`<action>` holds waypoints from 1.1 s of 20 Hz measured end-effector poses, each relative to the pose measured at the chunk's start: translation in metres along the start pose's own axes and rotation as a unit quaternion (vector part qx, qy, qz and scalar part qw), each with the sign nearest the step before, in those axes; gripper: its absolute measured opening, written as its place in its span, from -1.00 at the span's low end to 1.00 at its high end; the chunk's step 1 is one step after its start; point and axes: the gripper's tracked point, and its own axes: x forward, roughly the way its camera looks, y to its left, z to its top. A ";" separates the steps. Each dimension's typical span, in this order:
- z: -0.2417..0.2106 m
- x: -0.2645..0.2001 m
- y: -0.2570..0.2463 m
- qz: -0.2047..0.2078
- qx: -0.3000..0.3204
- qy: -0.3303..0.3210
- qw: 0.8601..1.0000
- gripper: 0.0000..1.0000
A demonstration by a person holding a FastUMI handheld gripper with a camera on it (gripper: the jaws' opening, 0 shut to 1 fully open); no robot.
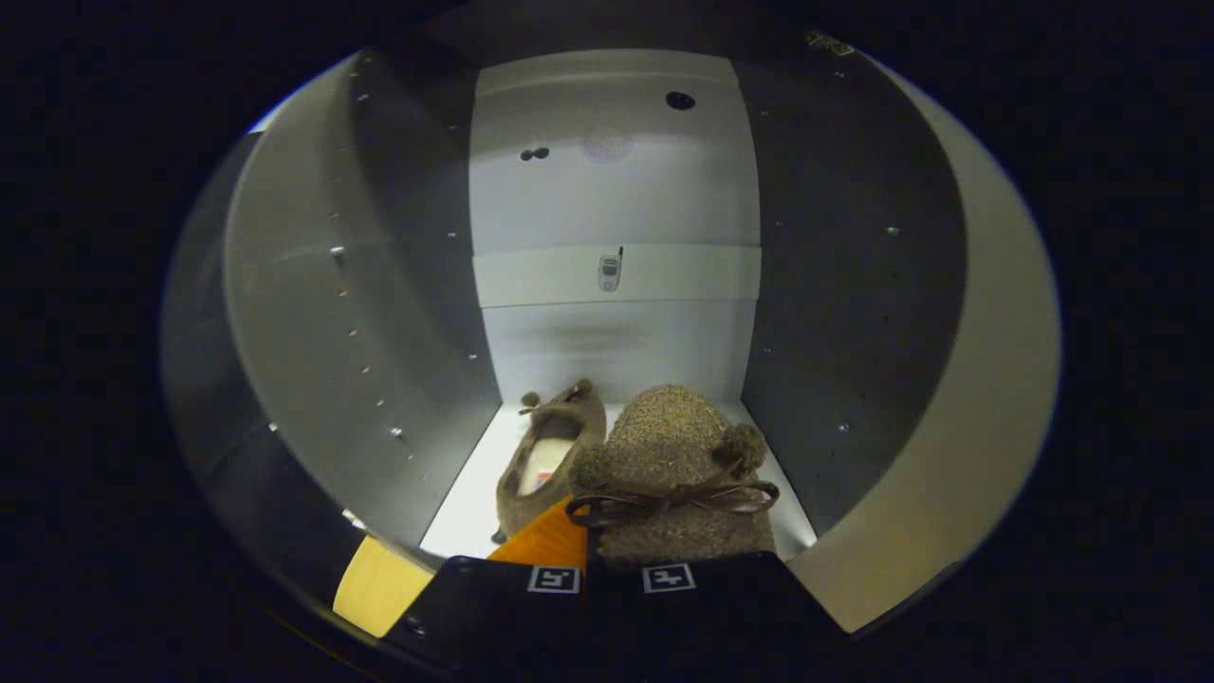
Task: Open the shoe cabinet door, grab the shoes and put them into the shoe cabinet, then close the shoe cabinet door.
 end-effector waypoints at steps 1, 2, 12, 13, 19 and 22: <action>0.002 0.015 -0.004 -0.002 0.002 0.003 1.000 -0.81; 0.003 0.030 -0.009 -0.006 0.006 0.012 1.000 -0.82; -0.006 0.138 -0.019 -0.020 0.038 0.056 0.998 -0.82; -0.012 0.146 -0.019 -0.020 0.040 0.062 0.997 -0.82; -0.026 0.165 -0.020 -0.026 0.048 0.080 0.995 -0.79; -0.029 0.159 -0.015 -0.019 0.061 0.092 0.994 -0.61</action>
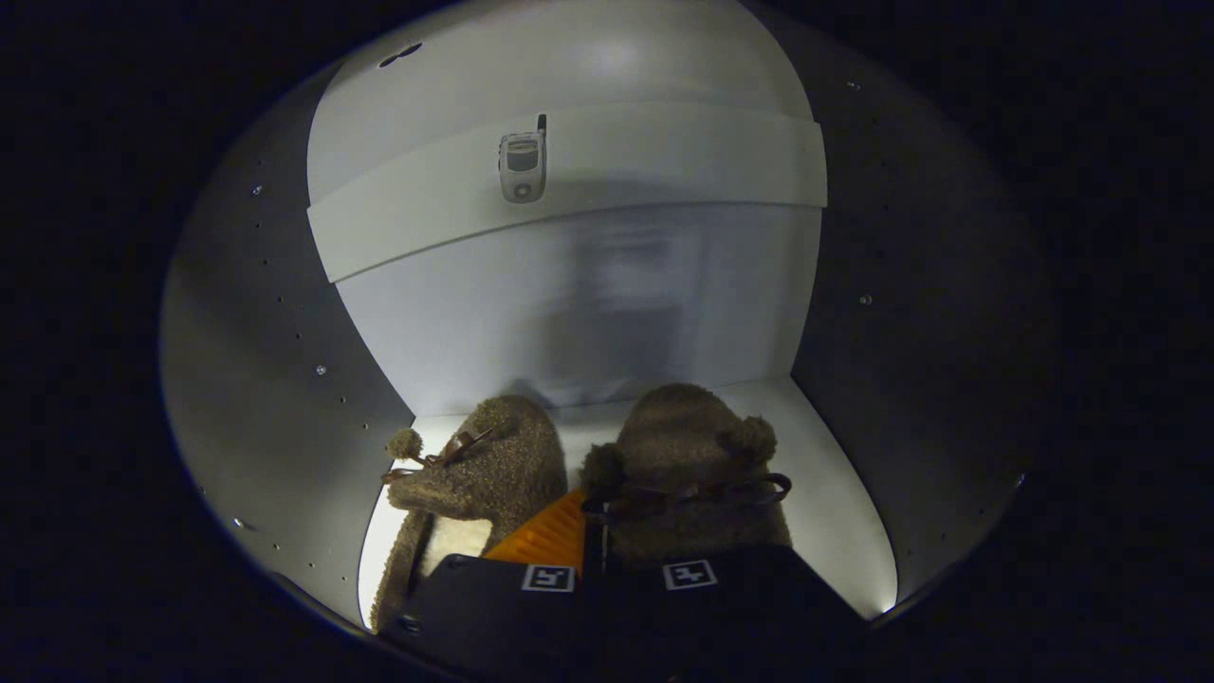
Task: Open the shoe cabinet door, grab the shoes and put them into the shoe cabinet, then close the shoe cabinet door.
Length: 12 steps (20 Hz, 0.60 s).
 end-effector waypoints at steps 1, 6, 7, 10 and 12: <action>0.001 -0.004 0.001 0.000 0.003 0.001 1.000 -0.49; 0.001 -0.032 0.001 0.009 0.015 0.013 1.000 0.11; 0.001 -0.040 0.003 0.014 0.014 0.015 1.000 0.20; 0.004 -0.068 0.003 0.023 0.003 0.006 1.000 0.75; 0.008 -0.091 0.003 0.029 -0.008 -0.011 0.999 0.98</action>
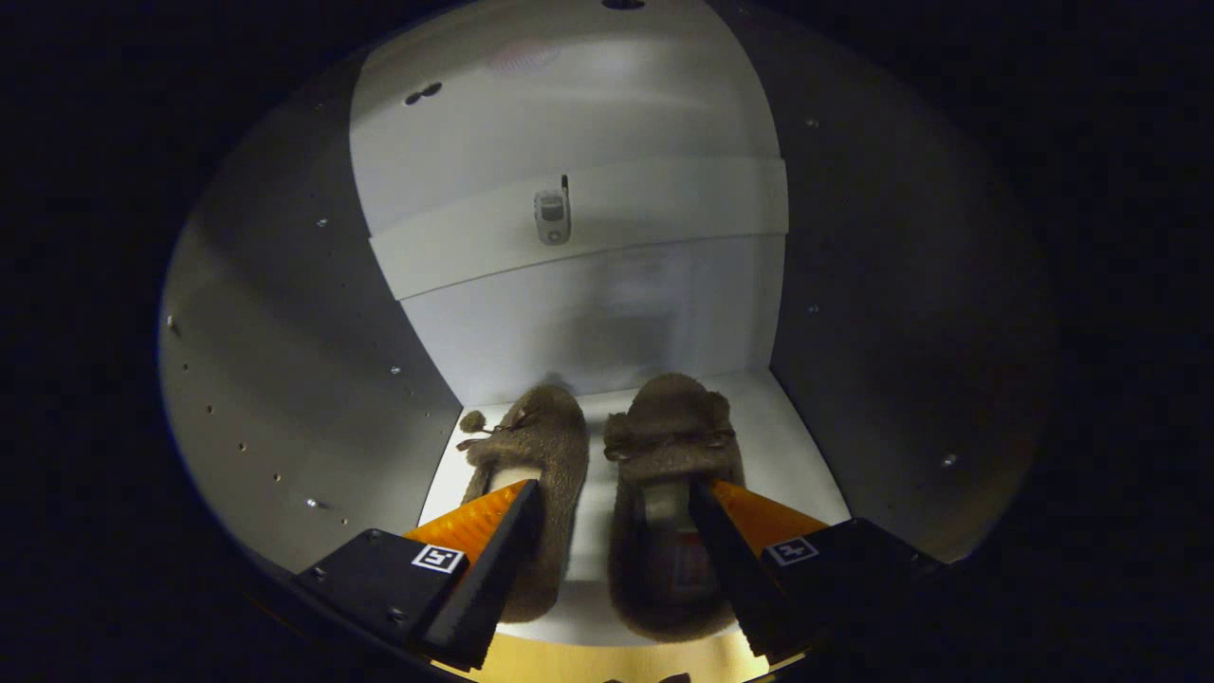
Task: Open the shoe cabinet door, grab the shoes and put them into the shoe cabinet, then close the shoe cabinet door.
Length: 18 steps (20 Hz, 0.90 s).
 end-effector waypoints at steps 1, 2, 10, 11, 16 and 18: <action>0.004 -0.012 0.001 0.002 -0.008 -0.014 1.000 0.97; 0.008 -0.025 0.001 0.003 -0.014 -0.029 0.999 0.97; 0.023 -0.192 0.031 0.008 -0.069 -0.223 0.972 0.96; 0.017 -0.217 0.033 0.007 -0.073 -0.244 0.967 0.97; -0.028 -0.300 0.035 0.010 -0.091 -0.291 0.952 0.97; -0.050 -0.335 0.031 0.009 -0.106 -0.300 0.948 0.96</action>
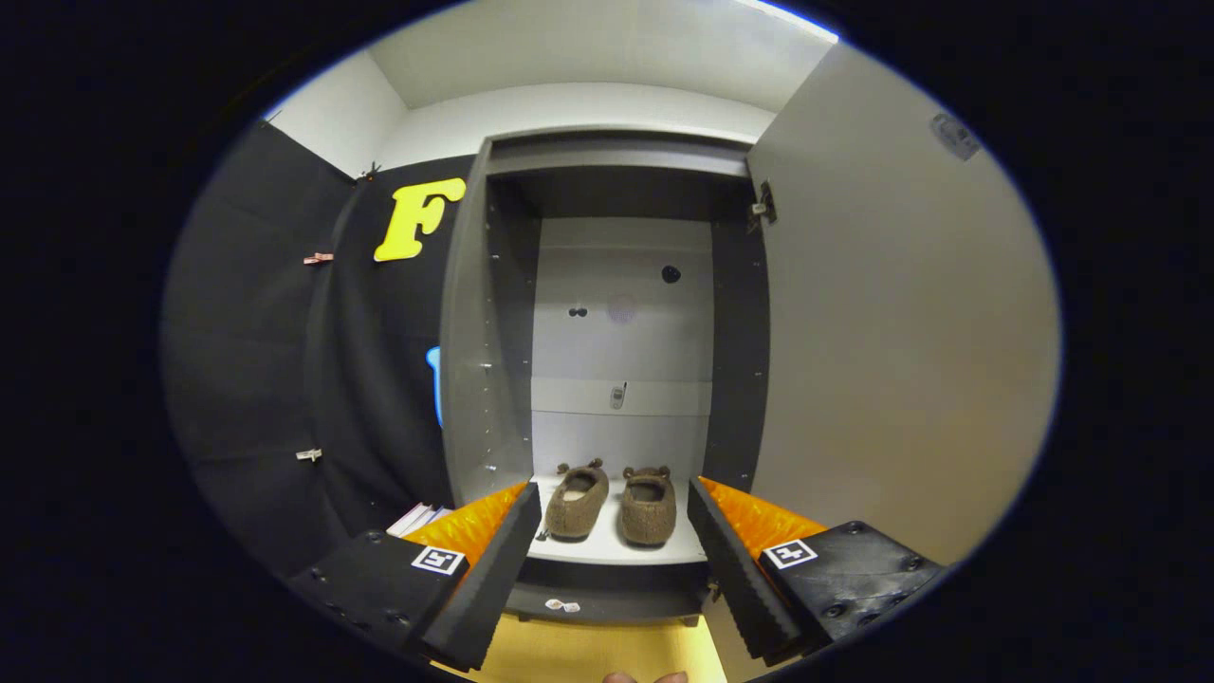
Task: Open the shoe cabinet door, grab the shoes and put them into the shoe cabinet, then close the shoe cabinet door.
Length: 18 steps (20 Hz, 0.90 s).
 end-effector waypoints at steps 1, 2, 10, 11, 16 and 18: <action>-0.001 -0.018 0.000 0.002 -0.008 -0.001 1.000 0.95; -0.005 -0.036 -0.003 0.000 -0.012 0.002 1.000 0.94; -0.038 -0.137 -0.042 -0.014 -0.016 0.022 1.000 0.95; -0.041 -0.148 -0.049 -0.017 -0.014 0.028 0.999 0.95; -0.052 -0.195 -0.108 -0.067 -0.003 0.034 0.997 0.95; -0.056 -0.211 -0.139 -0.092 0.000 0.037 0.995 0.95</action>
